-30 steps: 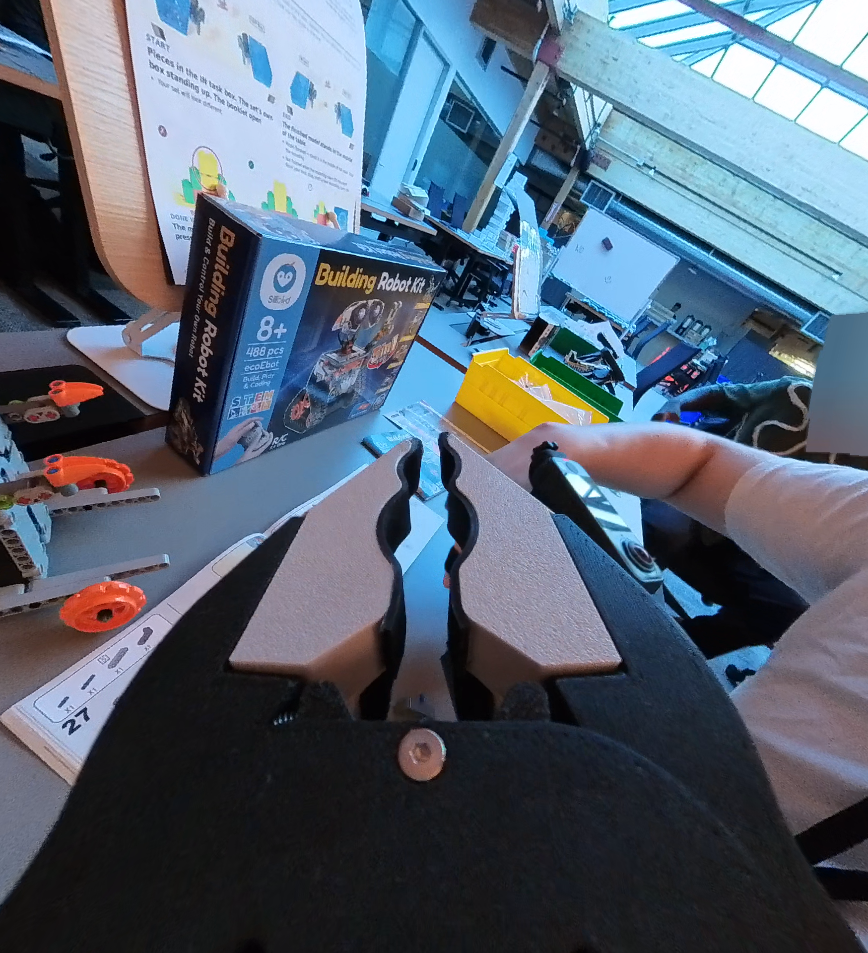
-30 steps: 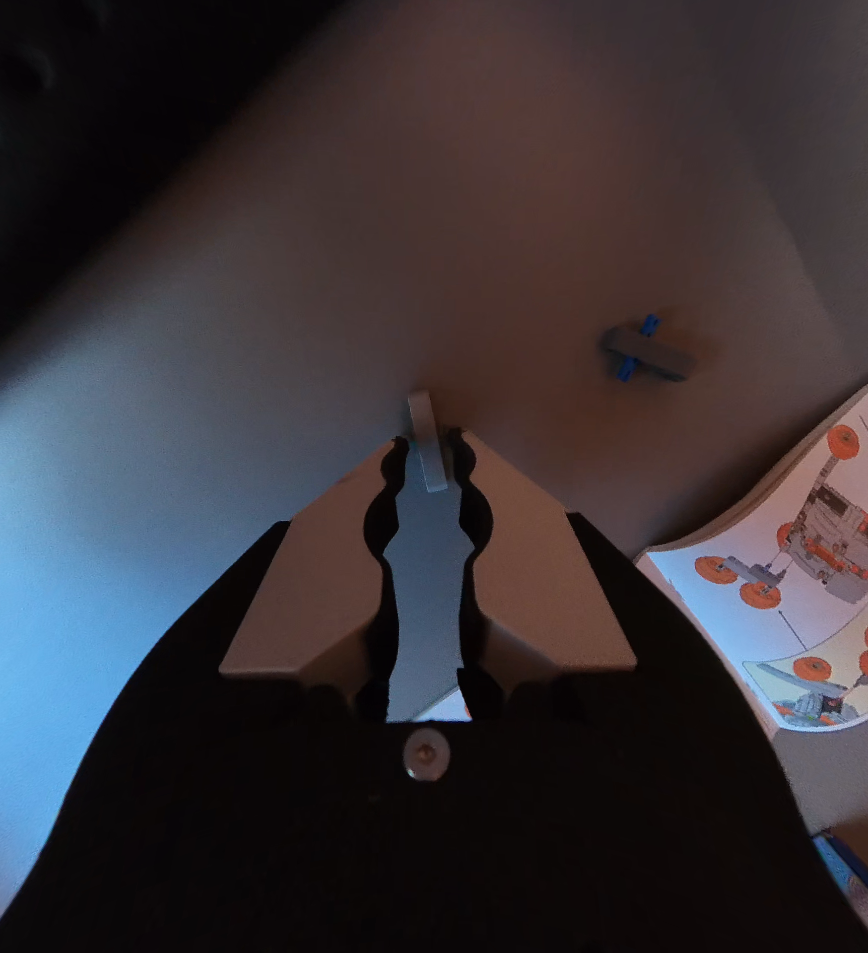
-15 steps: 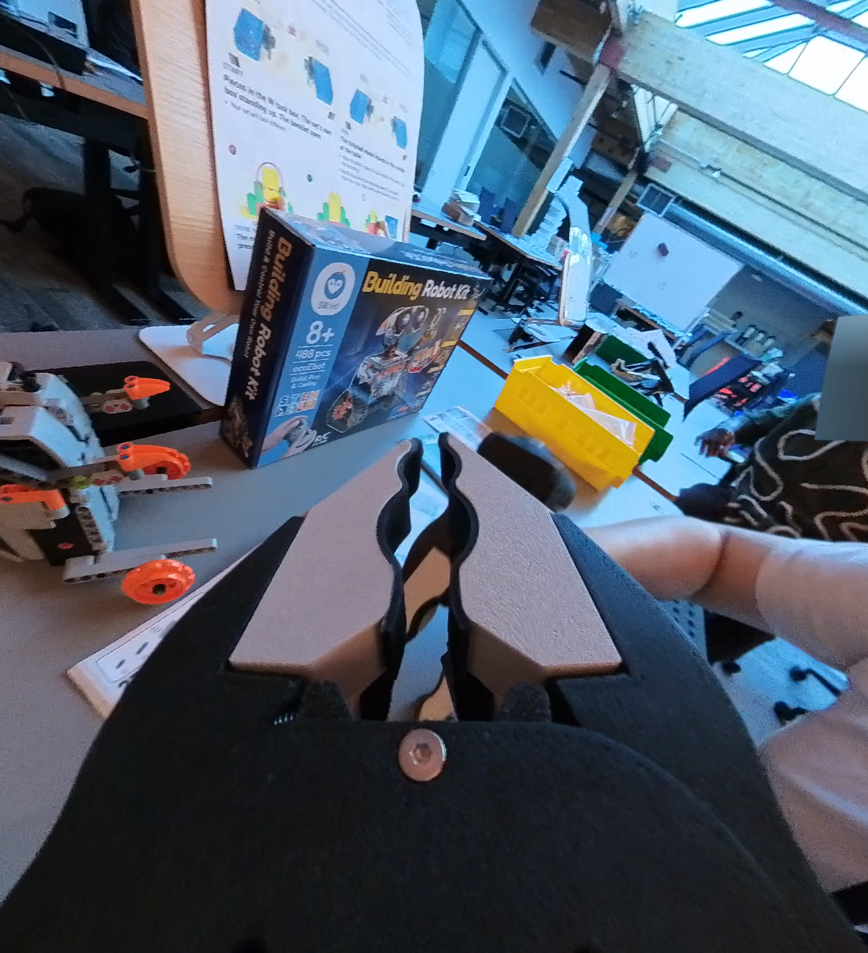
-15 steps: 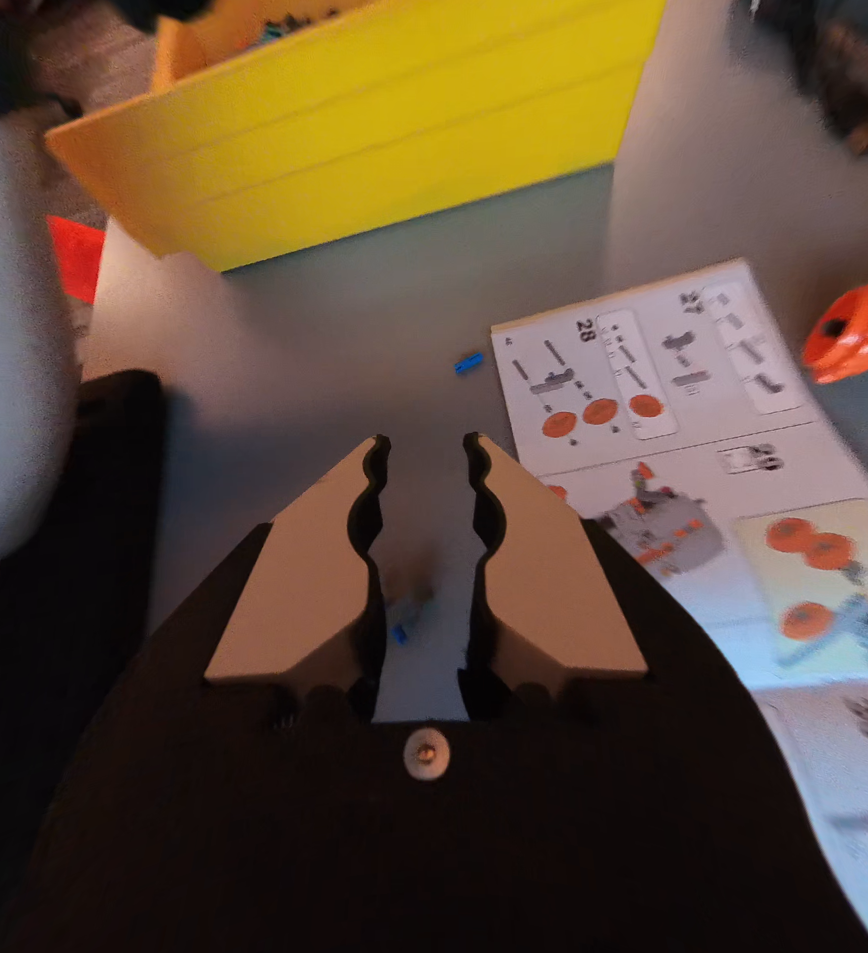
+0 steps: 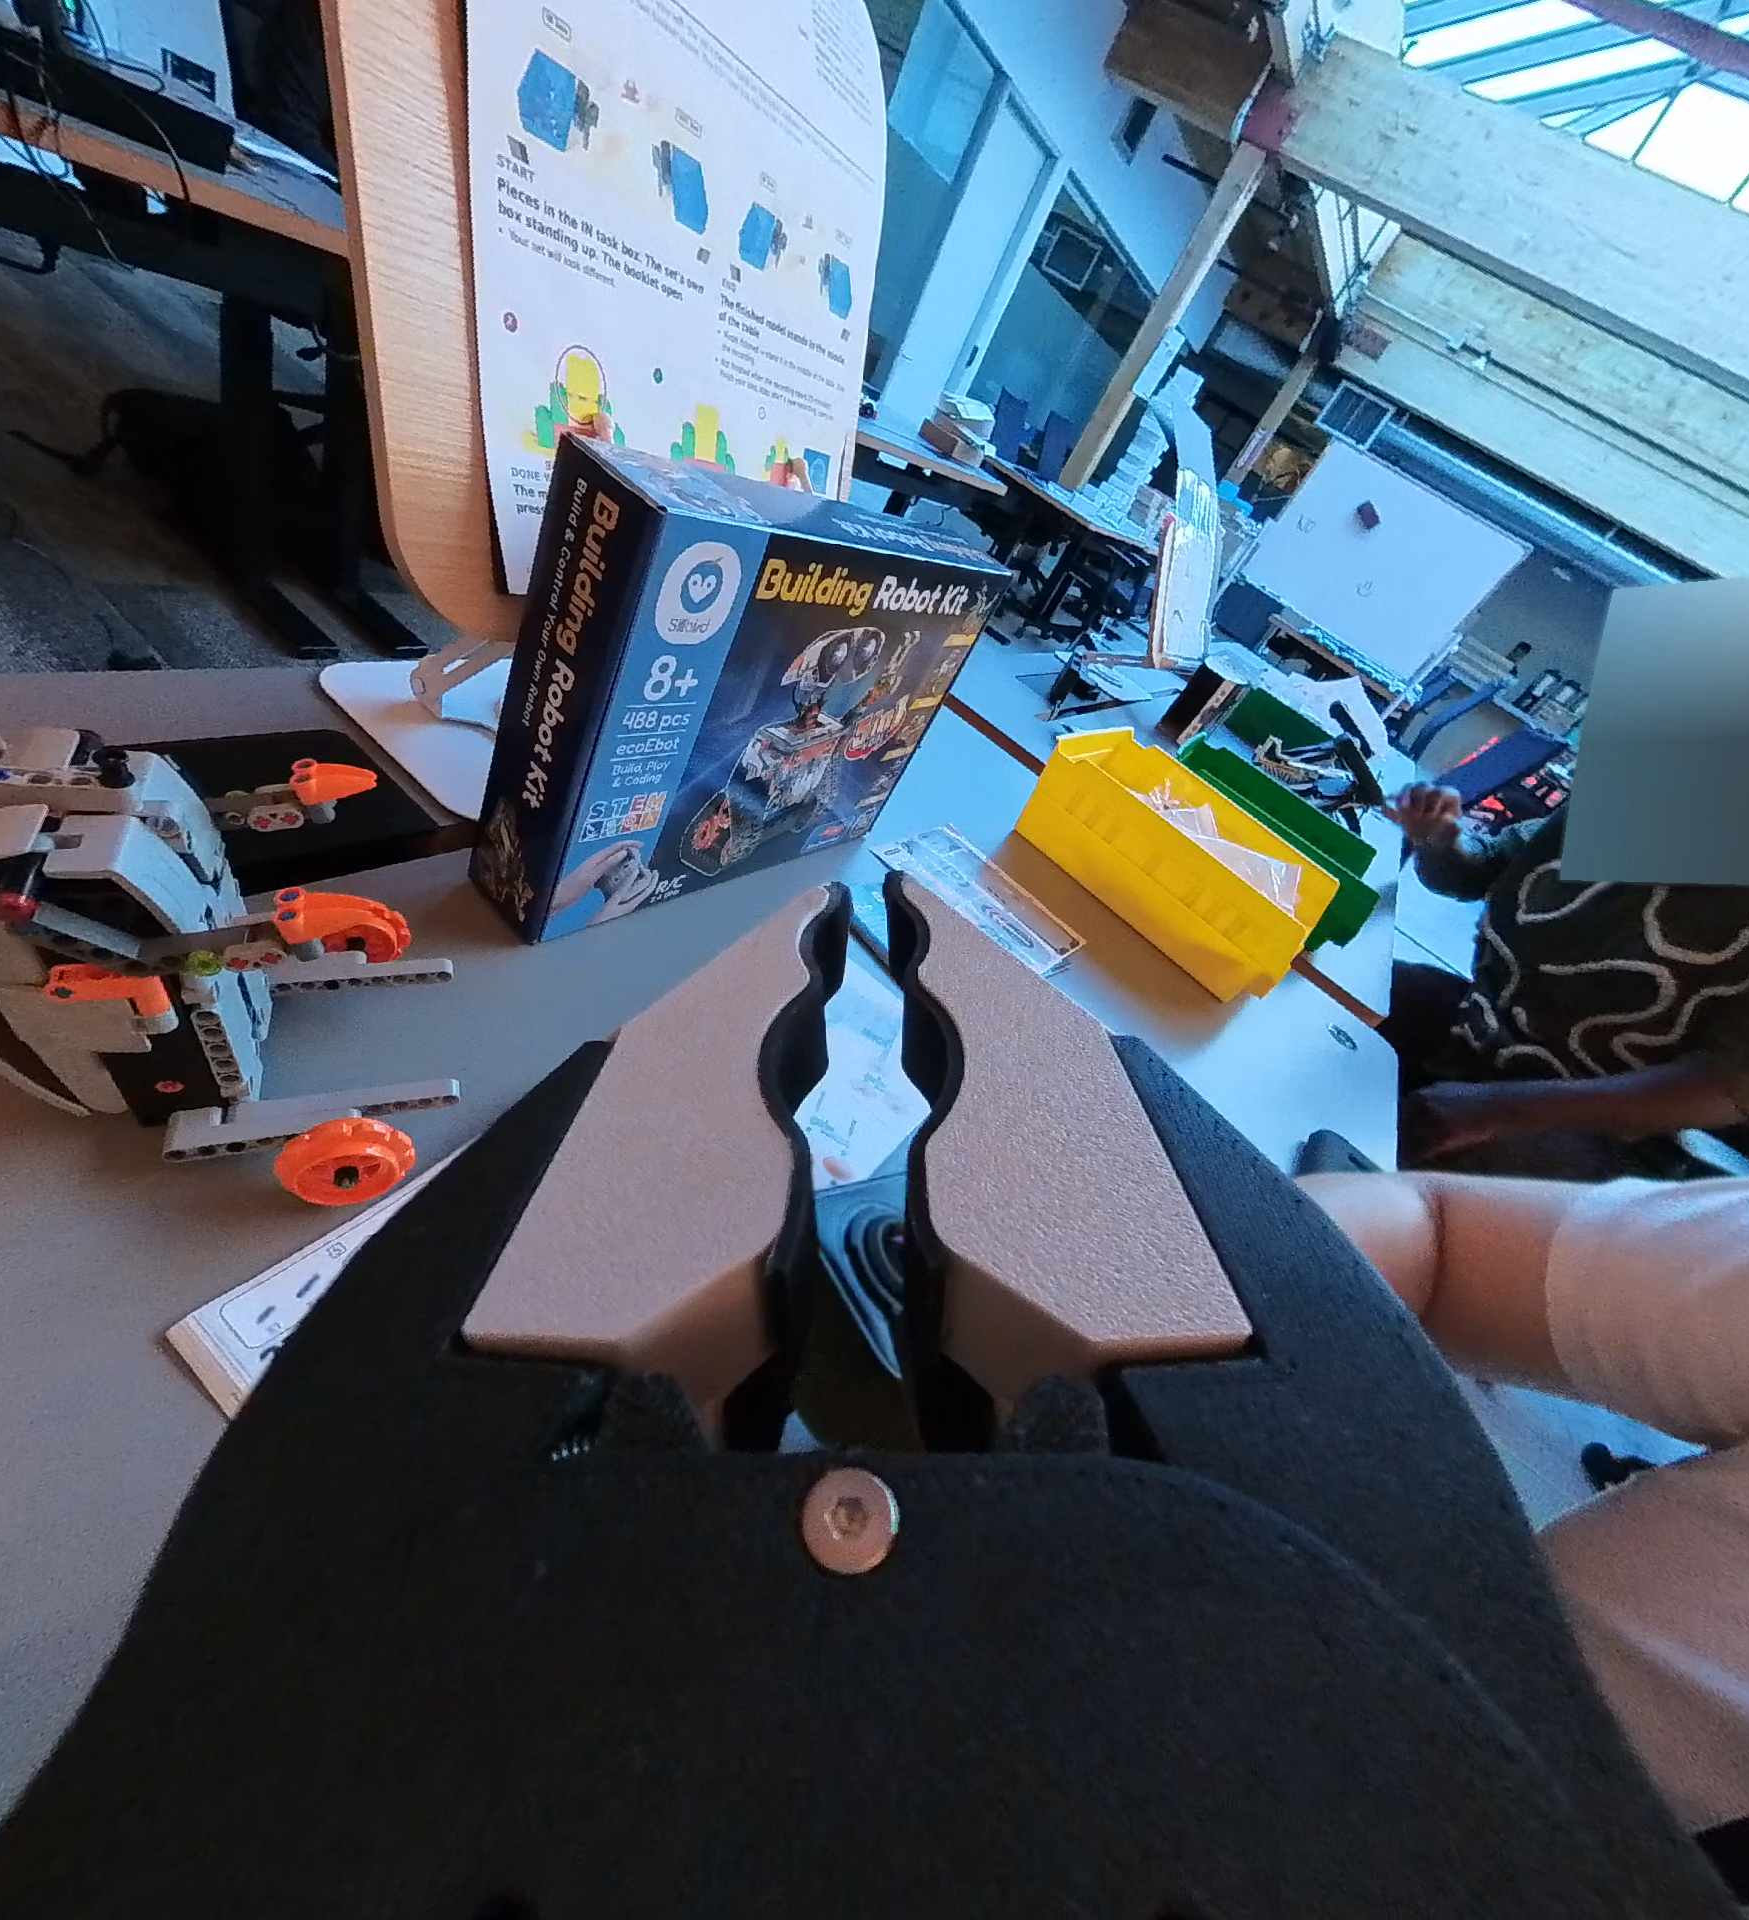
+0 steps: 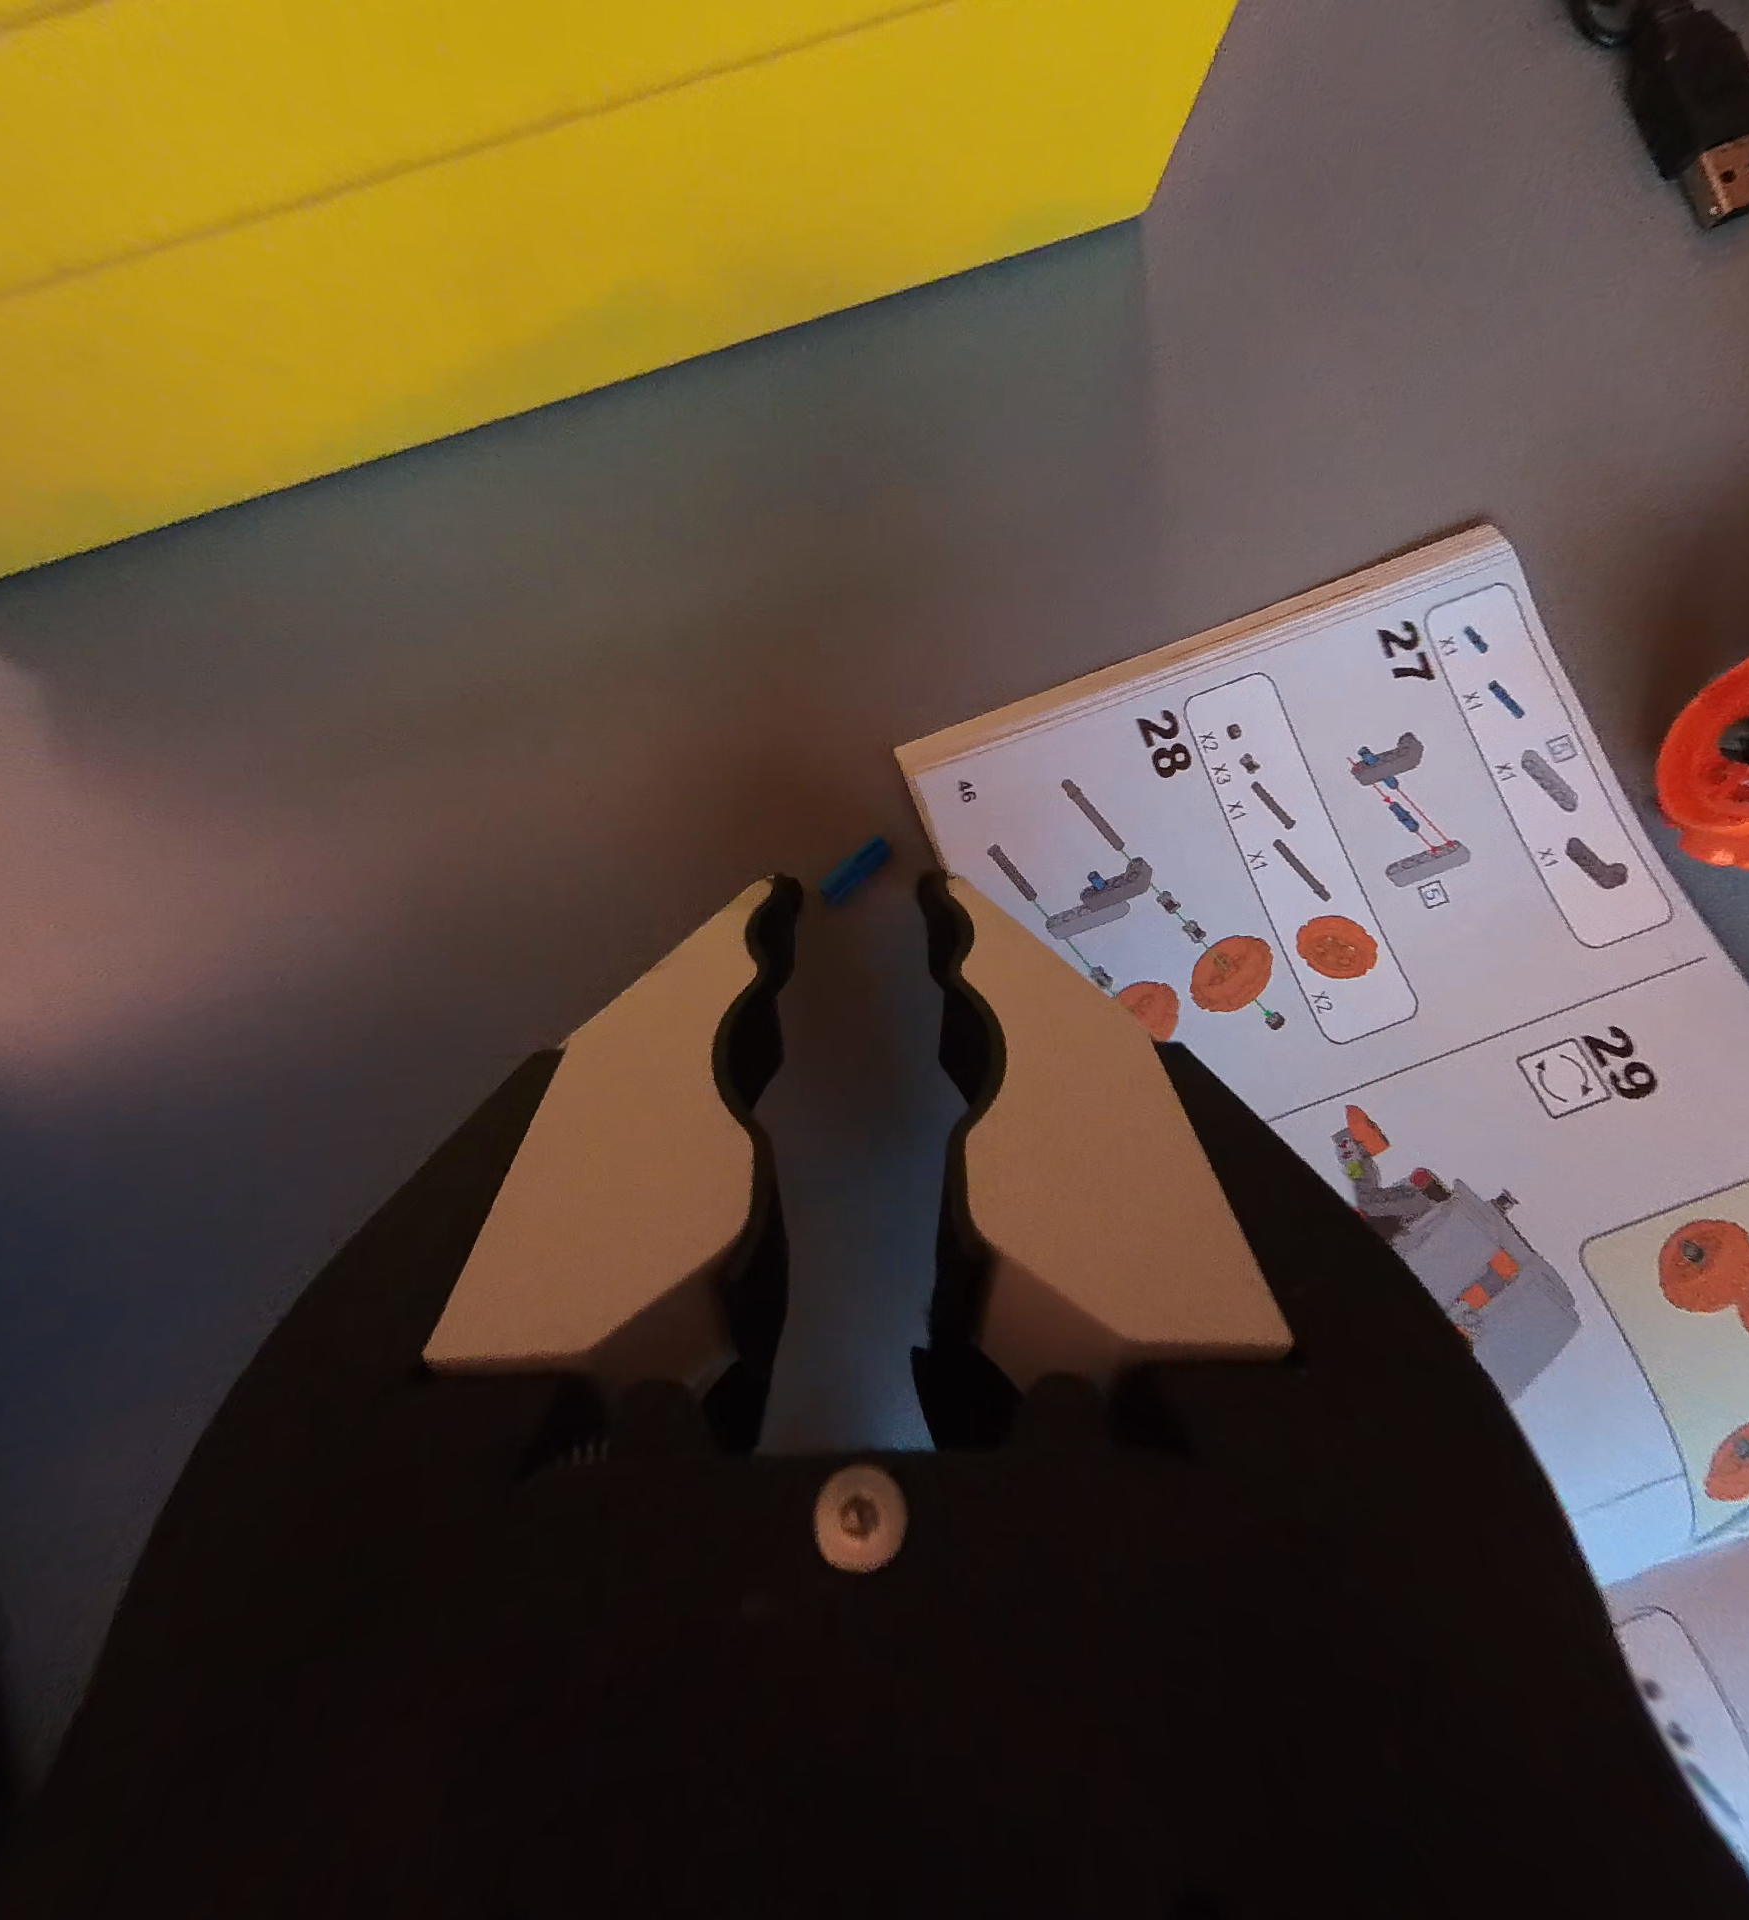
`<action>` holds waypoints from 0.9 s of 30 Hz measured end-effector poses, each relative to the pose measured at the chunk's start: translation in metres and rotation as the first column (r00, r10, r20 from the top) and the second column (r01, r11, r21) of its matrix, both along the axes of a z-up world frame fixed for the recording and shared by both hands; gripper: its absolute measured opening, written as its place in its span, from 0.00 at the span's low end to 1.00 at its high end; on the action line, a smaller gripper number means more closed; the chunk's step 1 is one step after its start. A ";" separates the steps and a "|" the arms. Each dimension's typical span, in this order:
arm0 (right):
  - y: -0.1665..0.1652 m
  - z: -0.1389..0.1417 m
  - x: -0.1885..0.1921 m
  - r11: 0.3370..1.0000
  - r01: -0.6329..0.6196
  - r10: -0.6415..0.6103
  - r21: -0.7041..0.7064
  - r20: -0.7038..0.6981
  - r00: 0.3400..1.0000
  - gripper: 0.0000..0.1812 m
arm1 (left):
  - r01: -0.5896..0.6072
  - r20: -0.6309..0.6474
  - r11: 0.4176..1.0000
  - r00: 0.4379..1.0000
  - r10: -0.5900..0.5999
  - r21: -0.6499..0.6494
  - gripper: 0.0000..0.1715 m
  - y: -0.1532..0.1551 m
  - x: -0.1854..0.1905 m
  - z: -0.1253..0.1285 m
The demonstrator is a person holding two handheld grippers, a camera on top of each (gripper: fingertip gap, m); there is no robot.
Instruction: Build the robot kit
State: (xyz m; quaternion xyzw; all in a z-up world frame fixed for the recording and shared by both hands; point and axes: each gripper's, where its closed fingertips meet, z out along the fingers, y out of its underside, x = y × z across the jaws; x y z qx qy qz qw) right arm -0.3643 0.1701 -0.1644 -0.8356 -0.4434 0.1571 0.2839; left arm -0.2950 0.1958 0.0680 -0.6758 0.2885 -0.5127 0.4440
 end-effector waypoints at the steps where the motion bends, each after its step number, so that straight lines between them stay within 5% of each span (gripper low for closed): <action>1: -0.001 0.001 -0.002 1.000 0.008 -0.008 -0.006 -0.015 1.000 0.13 | 0.001 0.001 1.000 1.000 -0.001 -0.001 0.02 0.000 0.000 0.000; 6: -0.003 0.000 -0.004 1.000 -0.004 0.004 0.001 -0.012 1.000 0.04 | 0.001 -0.009 1.000 1.000 -0.001 0.001 0.02 -0.001 0.000 -0.001; 13: -0.013 0.004 0.004 0.998 -0.040 0.036 -0.043 -0.097 0.995 0.03 | -0.009 -0.002 1.000 1.000 0.009 0.001 0.02 -0.001 -0.004 0.000; 27: -0.007 0.094 0.107 0.986 0.092 -0.021 0.137 -0.453 0.891 0.02 | -0.035 0.006 0.999 0.999 0.035 -0.024 0.02 0.004 -0.006 -0.002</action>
